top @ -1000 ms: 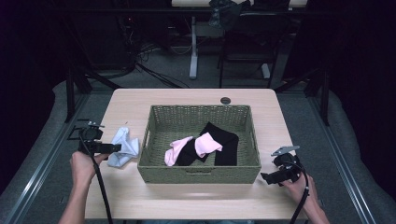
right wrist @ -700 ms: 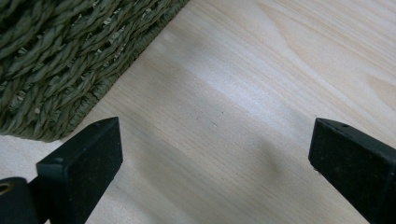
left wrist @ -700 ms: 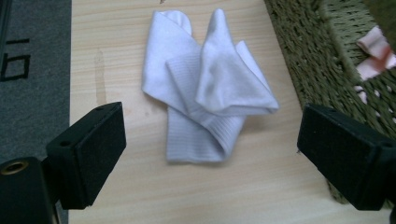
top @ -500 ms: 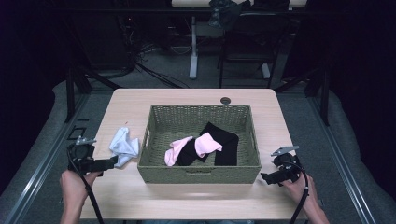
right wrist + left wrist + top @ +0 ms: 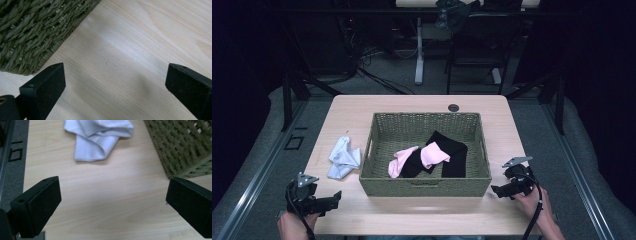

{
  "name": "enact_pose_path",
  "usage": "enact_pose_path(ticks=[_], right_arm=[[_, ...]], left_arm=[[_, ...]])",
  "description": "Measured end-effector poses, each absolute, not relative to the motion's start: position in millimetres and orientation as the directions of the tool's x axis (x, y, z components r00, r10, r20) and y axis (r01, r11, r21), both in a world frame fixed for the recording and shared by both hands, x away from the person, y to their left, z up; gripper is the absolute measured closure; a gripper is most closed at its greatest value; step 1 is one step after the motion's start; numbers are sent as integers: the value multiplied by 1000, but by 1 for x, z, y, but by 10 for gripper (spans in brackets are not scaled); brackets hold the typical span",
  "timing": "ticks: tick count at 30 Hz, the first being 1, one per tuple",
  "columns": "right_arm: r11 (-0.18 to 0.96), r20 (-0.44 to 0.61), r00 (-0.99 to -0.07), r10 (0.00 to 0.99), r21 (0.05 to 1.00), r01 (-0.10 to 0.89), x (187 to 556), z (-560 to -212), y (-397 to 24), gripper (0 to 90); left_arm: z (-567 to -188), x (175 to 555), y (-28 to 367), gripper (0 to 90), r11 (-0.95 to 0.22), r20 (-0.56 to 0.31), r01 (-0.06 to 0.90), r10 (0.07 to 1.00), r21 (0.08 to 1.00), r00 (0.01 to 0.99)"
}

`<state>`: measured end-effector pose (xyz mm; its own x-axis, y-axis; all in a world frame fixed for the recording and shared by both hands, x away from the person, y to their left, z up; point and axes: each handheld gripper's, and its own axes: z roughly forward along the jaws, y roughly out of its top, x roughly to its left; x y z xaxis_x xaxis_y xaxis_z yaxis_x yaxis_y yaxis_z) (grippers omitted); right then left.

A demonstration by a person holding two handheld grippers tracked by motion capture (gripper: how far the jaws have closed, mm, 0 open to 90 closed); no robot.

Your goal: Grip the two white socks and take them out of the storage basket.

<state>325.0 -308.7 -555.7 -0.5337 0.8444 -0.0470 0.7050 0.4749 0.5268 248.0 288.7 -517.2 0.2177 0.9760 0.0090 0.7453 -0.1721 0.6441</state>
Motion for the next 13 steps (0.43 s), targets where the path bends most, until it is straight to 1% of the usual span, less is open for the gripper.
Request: enact_pose_path(ticks=[2,5,8,13], right_arm=[[473,-41,-536,843,530,704,325,-556,-308,23],[478,-48,-536,843,524,705,325,-555,-307,23],[484,-47,-544,838,524,701,325,-555,-306,23],[479,-42,-542,839,528,701,325,-555,-306,23]], left_arm=[[-525,242,290,1,-163,32,744,982,648,187],[-533,238,294,1,-155,35,754,984,638,172],[-537,238,300,2,-130,11,753,987,645,161],[-537,239,307,1,-113,-13,724,986,680,166]])
